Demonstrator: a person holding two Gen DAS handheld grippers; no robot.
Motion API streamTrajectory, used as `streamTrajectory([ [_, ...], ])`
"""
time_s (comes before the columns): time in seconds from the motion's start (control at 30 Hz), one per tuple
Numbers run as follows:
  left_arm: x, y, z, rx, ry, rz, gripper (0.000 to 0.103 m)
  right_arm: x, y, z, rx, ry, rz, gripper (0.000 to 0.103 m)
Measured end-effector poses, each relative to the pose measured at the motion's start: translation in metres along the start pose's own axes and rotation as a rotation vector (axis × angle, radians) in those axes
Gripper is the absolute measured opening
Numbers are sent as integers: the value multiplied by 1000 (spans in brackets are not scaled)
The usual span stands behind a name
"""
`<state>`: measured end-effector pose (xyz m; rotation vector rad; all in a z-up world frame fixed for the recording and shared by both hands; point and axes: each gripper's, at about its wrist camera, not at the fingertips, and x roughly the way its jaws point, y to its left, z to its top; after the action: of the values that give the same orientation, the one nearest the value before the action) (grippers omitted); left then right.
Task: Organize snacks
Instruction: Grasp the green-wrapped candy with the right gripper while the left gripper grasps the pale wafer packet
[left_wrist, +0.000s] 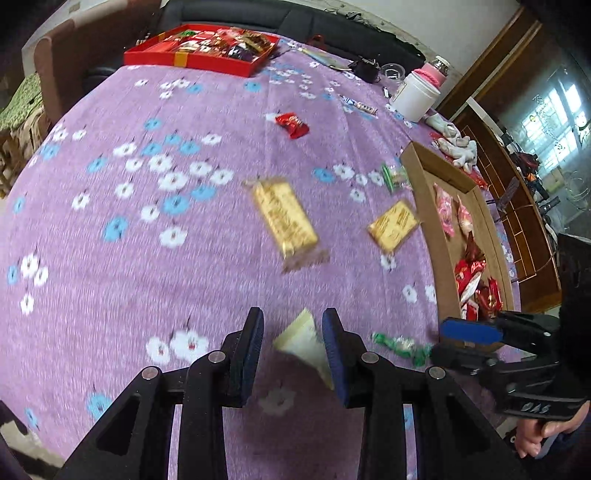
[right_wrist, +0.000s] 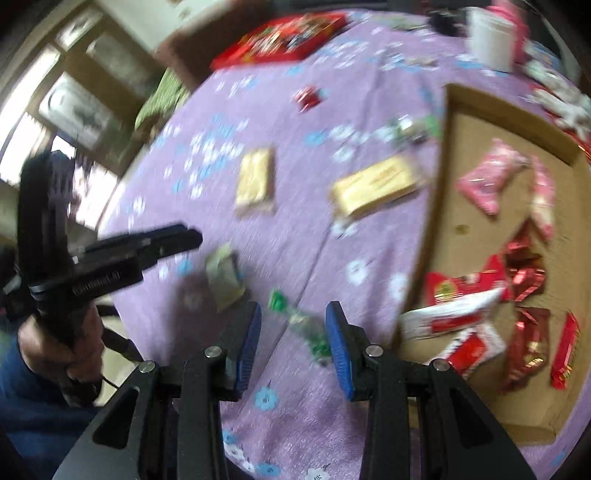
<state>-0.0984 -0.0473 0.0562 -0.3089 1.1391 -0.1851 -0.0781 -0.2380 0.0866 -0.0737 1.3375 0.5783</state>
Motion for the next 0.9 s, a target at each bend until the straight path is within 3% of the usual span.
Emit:
streamTrajectory([
  [0.13,-2,5,-10,-15,2,2,34,13,7,0,-62,26,-71,35],
  [0.33,-2,11,-22,-37,19,-3,34,33,10,0,-109,92,-98,35],
  [0.4,-1,11,-25,-39,24,-7,34,37,12,-3,-133,99,-100,17],
  [0.6,6,-3,-27,-30,51,-48,35,31,18,0,-142,52,-89,16],
  [0.67,10,-9,-27,-26,65,-51,45,26,11,0,-119,35,-87,16],
  [0.73,16,-15,-26,-25,80,-52,47,20,6,-1,-100,20,-86,16],
  [0.9,31,-32,-18,13,91,11,46,6,-3,-5,-73,-22,-74,16],
])
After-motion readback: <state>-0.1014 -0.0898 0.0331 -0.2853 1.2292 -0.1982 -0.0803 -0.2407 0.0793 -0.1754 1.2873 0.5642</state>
